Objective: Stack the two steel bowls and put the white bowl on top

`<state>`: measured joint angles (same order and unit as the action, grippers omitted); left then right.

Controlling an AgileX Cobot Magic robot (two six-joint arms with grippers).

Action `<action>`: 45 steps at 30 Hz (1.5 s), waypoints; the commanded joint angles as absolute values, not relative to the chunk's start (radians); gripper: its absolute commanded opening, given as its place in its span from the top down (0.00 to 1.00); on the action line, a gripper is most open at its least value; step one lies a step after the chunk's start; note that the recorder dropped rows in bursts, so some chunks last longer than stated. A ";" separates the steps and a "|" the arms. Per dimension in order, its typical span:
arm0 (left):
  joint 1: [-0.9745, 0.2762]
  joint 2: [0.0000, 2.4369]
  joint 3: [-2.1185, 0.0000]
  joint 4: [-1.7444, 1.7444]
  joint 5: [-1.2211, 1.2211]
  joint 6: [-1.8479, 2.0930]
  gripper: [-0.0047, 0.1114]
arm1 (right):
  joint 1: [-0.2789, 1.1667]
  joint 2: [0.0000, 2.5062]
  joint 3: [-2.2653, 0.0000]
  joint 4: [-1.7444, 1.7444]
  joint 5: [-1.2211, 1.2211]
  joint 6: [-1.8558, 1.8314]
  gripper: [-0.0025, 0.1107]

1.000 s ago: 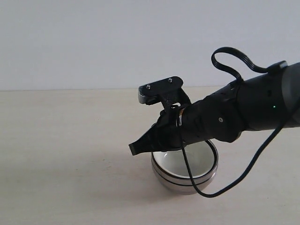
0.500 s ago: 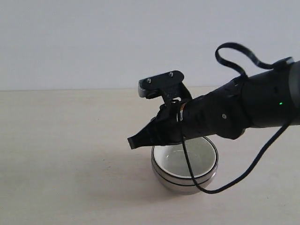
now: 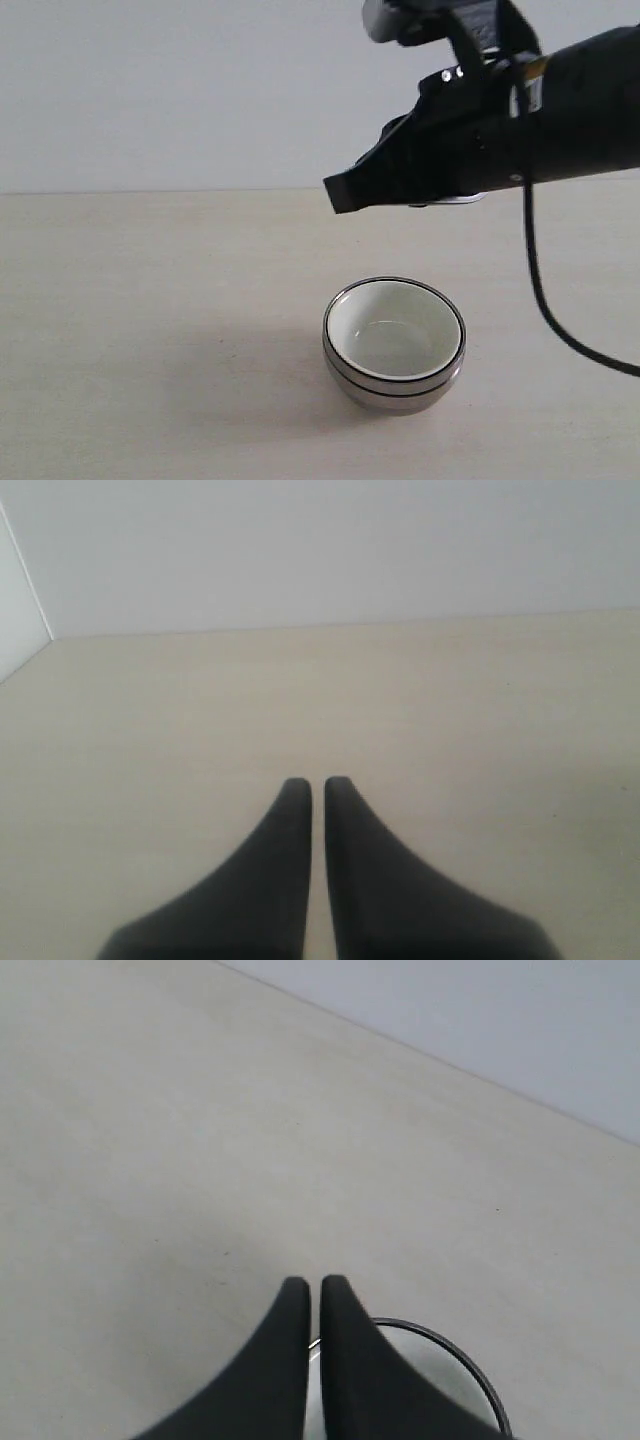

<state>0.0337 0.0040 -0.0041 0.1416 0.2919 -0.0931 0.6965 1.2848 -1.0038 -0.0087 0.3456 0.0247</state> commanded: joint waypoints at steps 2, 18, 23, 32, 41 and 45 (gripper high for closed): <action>0.038 0.000 0.000 0.143 0.293 -0.101 0.93 | 0.697 1.147 -0.970 -0.010 0.397 0.013 0.98; 0.038 0.000 0.000 0.143 0.293 -0.101 0.93 | 0.697 0.437 -0.718 -0.065 0.438 0.000 0.98; 0.038 0.000 0.000 0.143 0.293 -0.101 0.93 | 0.697 0.236 -0.718 -0.175 0.513 0.069 0.98; 0.038 0.000 0.000 0.143 0.293 -0.101 0.93 | 0.695 0.000 -0.725 -0.436 0.699 0.289 0.98; 0.038 0.000 0.000 0.143 0.292 -0.101 0.93 | 0.321 0.000 -0.727 -0.280 0.523 0.275 0.98; 0.038 0.000 0.000 0.143 0.292 -0.101 0.93 | 0.210 0.000 -0.727 -0.070 0.429 0.156 0.98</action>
